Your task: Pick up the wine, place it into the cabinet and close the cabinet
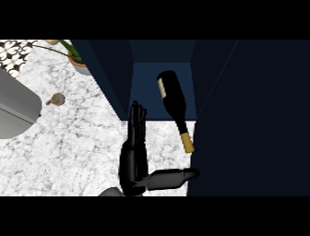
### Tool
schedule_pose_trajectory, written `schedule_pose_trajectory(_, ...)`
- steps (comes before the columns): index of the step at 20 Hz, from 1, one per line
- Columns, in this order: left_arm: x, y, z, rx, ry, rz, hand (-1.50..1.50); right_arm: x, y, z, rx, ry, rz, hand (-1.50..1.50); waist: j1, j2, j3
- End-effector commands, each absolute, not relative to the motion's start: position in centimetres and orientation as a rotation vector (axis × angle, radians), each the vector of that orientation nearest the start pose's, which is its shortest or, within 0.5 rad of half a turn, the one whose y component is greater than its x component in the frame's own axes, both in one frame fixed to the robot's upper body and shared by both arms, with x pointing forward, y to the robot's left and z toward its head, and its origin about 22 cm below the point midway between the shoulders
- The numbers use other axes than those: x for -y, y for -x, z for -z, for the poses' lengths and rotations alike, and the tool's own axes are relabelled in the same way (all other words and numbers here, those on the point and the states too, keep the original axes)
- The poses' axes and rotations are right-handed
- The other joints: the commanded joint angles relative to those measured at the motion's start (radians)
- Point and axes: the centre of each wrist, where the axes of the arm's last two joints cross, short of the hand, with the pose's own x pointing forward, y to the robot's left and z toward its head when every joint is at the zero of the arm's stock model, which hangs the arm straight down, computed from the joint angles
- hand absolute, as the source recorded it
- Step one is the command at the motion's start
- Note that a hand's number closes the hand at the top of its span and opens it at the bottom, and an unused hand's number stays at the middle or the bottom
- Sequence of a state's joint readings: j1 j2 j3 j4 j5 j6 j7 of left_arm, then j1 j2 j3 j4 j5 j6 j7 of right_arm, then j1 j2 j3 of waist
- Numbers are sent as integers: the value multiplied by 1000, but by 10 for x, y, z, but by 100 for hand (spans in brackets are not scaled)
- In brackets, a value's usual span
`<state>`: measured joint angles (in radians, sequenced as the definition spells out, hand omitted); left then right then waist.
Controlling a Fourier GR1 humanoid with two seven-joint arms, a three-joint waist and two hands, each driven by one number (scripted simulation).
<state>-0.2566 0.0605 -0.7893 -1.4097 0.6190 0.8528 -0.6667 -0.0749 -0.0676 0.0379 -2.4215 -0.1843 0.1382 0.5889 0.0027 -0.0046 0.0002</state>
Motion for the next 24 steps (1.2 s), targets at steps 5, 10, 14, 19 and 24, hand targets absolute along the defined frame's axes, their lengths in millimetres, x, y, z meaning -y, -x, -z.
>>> schedule_pose_trajectory(5, -85, -170, -33, 1914, 95, -298, -150, 232, -140, -216, 1915, -251, -292, -150, 4, -2, 0)
schedule_pose_trajectory(10, -94, -138, -29, 1907, 180, -264, -150, 223, -133, -207, 1863, -342, -345, -150, -1, -1, -1)
schedule_pose_trajectory(14, -116, -128, -42, 1916, 207, -204, -150, 216, -144, -201, 1835, -396, -379, 150, 3, 0, 0)
schedule_pose_trajectory(19, -147, -125, -43, 1935, 250, -152, -150, 226, -145, -194, 1817, -366, -469, 150, -2, 2, 0)
schedule_pose_trajectory(24, -175, -113, -49, 1924, 238, -142, -150, 215, -130, -194, 1804, -436, -514, 150, -2, 1, 0)
